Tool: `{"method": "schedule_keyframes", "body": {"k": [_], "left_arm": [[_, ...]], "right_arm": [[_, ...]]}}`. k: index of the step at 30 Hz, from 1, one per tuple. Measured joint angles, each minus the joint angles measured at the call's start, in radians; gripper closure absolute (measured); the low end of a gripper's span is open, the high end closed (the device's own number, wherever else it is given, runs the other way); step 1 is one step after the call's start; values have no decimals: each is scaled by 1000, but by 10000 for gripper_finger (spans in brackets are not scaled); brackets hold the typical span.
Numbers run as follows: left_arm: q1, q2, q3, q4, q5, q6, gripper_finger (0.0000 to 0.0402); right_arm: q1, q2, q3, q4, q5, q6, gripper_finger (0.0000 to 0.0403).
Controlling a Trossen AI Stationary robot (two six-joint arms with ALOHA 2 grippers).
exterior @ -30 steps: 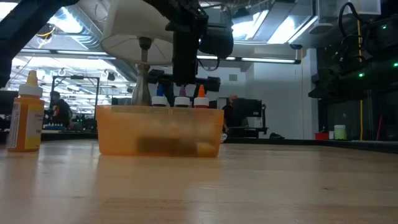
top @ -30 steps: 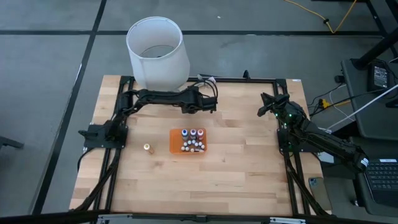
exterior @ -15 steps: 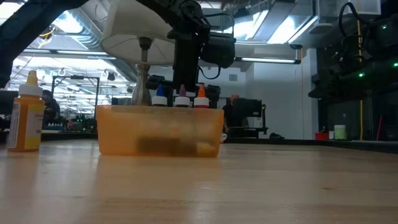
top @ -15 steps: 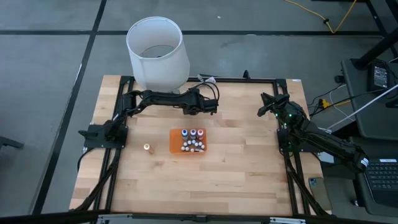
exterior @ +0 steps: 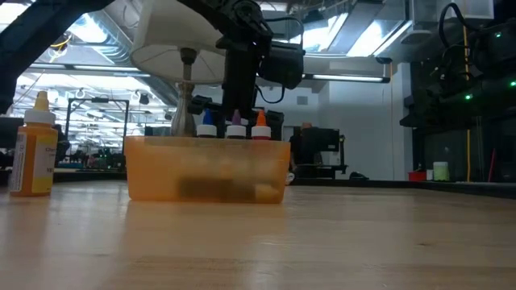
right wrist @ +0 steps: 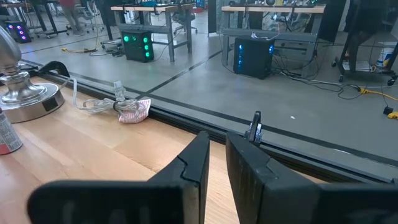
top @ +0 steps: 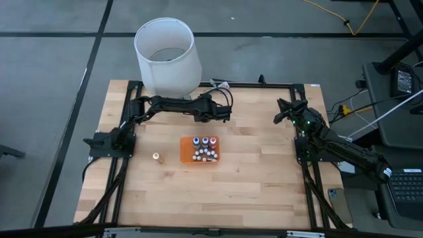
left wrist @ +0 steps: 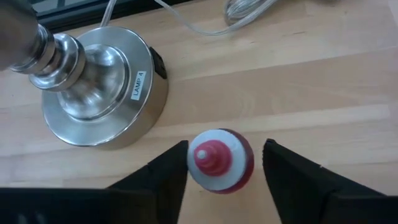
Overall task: Pick & Place food coloring
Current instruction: Put the big pink food coloring bottle into the orange bin
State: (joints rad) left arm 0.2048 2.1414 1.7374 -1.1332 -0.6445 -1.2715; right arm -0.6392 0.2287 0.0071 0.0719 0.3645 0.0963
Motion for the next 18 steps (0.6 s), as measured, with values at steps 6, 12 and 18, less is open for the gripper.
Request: {"method": "schedule_keyframes", "body": {"k": [6,12,18], "left_arm": [[-11,-3,0,0,-10,2,267],[-26,-3,0,-1,-11,4,285],[-40,-5,10,-12,27,44,270]], "right_arm": [[0,0,0,0,0,0,345],[0,0,0,0,0,0,345],[0,0,0,0,0,0,345]]}}
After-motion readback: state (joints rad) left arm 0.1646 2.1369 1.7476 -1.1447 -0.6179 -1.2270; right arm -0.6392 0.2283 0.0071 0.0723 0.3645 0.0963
